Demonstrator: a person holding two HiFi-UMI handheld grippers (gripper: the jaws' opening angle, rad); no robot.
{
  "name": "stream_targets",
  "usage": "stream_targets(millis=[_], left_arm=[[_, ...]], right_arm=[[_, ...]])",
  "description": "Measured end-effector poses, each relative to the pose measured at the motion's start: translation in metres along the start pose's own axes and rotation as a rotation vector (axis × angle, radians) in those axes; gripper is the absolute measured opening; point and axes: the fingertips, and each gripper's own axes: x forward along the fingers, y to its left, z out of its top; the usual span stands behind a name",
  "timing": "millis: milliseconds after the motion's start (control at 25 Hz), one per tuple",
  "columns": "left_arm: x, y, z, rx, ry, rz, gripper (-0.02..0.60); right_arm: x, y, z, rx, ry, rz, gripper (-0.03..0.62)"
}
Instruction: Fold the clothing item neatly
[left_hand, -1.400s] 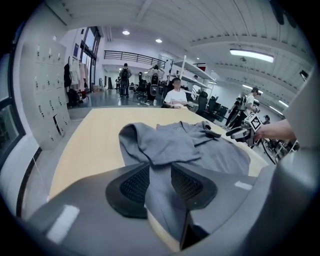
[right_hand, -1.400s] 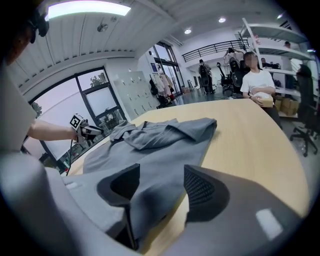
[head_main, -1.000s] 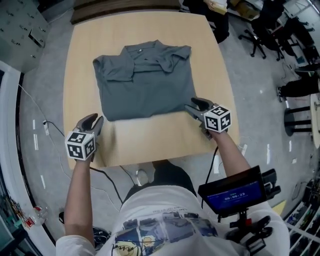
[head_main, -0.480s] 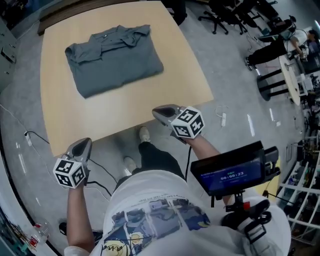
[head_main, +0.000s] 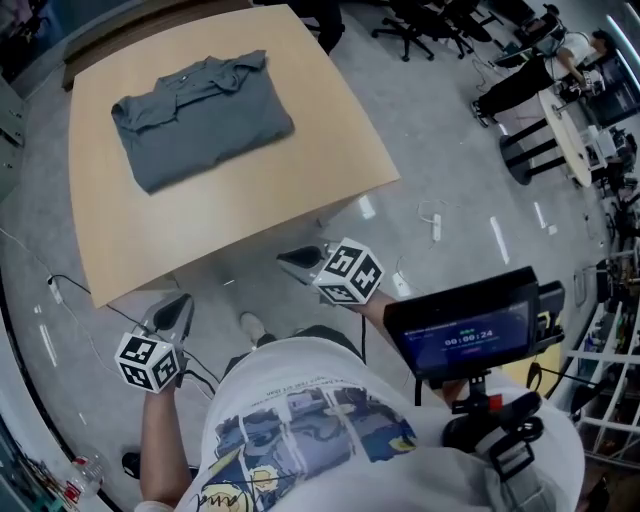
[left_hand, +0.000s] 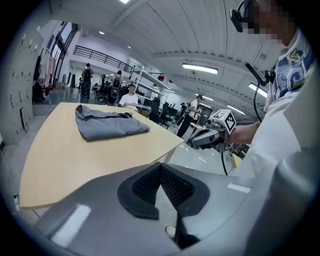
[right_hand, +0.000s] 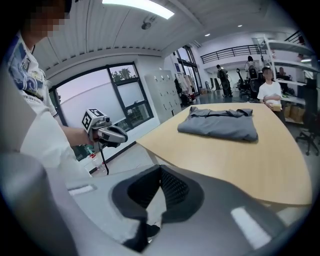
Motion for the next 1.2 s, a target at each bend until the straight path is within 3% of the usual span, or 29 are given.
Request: stream_targets(millis=[280, 520, 800, 1200], left_arm=[[0.018, -0.058, 0.004, 0.015, -0.01, -0.039, 0.006], [0.021, -0.086, 0.002, 0.057, -0.016, -0.037, 0.006], [0.002, -0.16, -0.01, 0.046, -0.016, -0.018, 0.006], [0.009, -0.205, -0.018, 0.06, -0.023, -0.003, 0.006]], right_arm=[[-0.028, 0.025, -0.015, -0.068, -0.024, 0.031, 0.003], [-0.041, 0.03, -0.026, -0.083, -0.05, 0.05, 0.003], [-0.099, 0.072, -0.053, -0.117, -0.074, 0.075, 0.003], [-0.128, 0.085, -0.078, -0.147, -0.077, 0.092, 0.003]])
